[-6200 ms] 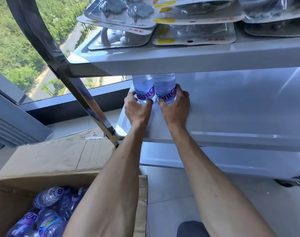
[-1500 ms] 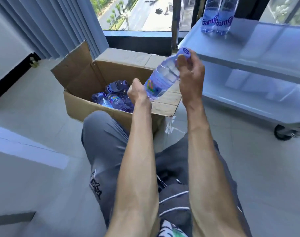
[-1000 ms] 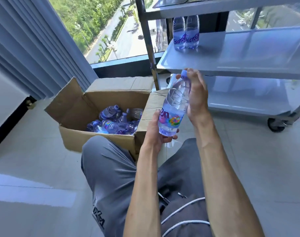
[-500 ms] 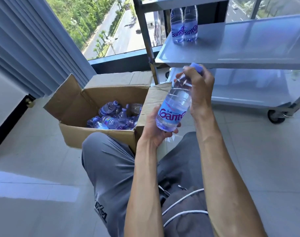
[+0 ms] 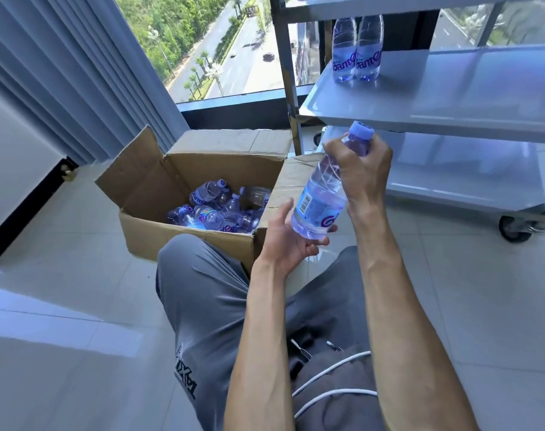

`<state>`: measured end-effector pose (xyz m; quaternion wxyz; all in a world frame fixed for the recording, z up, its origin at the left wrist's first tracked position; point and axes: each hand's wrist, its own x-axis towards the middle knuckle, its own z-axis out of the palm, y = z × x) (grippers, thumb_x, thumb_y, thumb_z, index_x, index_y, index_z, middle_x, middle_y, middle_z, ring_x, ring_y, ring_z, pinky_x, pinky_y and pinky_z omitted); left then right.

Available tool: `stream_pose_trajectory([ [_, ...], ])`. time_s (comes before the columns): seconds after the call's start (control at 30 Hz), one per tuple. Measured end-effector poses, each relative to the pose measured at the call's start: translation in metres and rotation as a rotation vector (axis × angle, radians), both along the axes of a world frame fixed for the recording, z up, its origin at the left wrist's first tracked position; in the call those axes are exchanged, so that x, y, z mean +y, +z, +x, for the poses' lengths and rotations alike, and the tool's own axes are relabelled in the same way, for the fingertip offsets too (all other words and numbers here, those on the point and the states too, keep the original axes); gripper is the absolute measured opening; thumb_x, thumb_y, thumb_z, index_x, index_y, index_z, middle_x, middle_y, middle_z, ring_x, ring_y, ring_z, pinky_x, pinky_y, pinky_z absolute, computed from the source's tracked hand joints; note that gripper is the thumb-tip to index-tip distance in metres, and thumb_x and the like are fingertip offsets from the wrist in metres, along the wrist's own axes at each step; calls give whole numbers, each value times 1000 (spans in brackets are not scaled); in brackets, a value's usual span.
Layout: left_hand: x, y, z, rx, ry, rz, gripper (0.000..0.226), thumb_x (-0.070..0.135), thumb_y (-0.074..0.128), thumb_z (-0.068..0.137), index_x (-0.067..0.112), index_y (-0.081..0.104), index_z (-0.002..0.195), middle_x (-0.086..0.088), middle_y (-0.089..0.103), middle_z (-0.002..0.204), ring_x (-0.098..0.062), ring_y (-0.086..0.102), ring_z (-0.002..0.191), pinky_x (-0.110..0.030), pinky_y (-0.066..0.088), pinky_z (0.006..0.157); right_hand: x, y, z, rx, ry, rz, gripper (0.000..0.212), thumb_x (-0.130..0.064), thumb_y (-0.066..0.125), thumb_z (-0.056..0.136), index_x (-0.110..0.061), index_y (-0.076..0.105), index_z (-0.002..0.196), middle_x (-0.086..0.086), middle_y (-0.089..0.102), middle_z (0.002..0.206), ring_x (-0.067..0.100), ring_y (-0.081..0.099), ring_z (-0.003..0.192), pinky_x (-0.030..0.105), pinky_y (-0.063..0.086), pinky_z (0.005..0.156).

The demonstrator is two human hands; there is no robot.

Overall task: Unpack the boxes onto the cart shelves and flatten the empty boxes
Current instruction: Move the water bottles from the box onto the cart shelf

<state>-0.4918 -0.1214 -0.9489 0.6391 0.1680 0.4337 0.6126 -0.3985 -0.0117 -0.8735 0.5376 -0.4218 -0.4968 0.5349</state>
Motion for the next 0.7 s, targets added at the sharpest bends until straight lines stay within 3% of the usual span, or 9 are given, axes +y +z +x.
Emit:
stream_pose_trajectory([
  [0.07, 4, 0, 2, 44, 96, 37, 58, 53, 38, 98, 6, 60, 122, -18, 65, 102, -26, 60, 73, -25, 48, 50, 0, -1, 1, 26, 8, -12, 29, -34, 77, 66, -11, 63, 77, 11, 63, 72, 27, 60, 68, 49, 57, 77],
  [0.17, 19, 3, 9, -34, 206, 60, 57, 54, 31, 101, 7, 57, 121, -15, 63, 96, -23, 61, 72, -22, 45, 44, 6, 0, 1, -48, 162, -17, 41, -45, 78, 67, -22, 64, 98, 0, 71, 93, 17, 69, 86, 44, 56, 87],
  [0.3, 47, 4, 12, -104, 165, -15, 69, 66, 13, 97, 12, 55, 109, -14, 47, 76, -11, 39, 35, -15, 22, 36, 19, -14, 8, -126, 376, -3, 54, -36, 76, 73, -31, 57, 123, -2, 72, 107, 17, 70, 98, 49, 57, 88],
  [0.4, 70, -1, 6, -101, 55, -75, 72, 70, 11, 94, 13, 55, 104, -12, 46, 73, -11, 33, 34, -17, 19, 38, 40, -21, 8, -231, 275, 32, 61, -40, 77, 66, -30, 57, 123, -4, 73, 104, 13, 71, 92, 40, 59, 81],
  [0.47, 95, -3, -1, 72, 61, -201, 69, 66, 17, 96, 13, 59, 105, -13, 57, 76, -17, 49, 47, -22, 34, 47, 58, -24, 2, -286, 125, 54, 66, -48, 77, 61, -28, 59, 121, -4, 73, 94, 9, 70, 81, 27, 56, 69],
  [0.53, 126, 5, -13, 371, 261, -277, 43, 45, 40, 99, 10, 65, 105, -10, 66, 89, -27, 64, 76, -31, 45, 67, 81, -26, -7, -331, -6, 87, 70, -48, 81, 62, -24, 59, 125, -1, 72, 92, 12, 68, 78, 20, 50, 64],
  [0.6, 159, 18, -31, 621, 420, -149, 24, 16, 57, 87, 10, 63, 109, -8, 67, 100, -25, 65, 92, -31, 48, 75, 110, -27, -20, -346, -91, 144, 70, -39, 87, 63, -21, 58, 124, -3, 70, 95, 15, 66, 79, 14, 46, 66],
  [0.7, 208, 39, -51, 963, 243, 93, 53, 11, 68, 72, 18, 57, 123, 1, 66, 112, -11, 63, 99, -20, 51, 79, 155, -20, -42, -343, -155, 187, 72, -36, 89, 56, -26, 56, 118, -5, 71, 94, 16, 66, 78, 21, 51, 68],
])
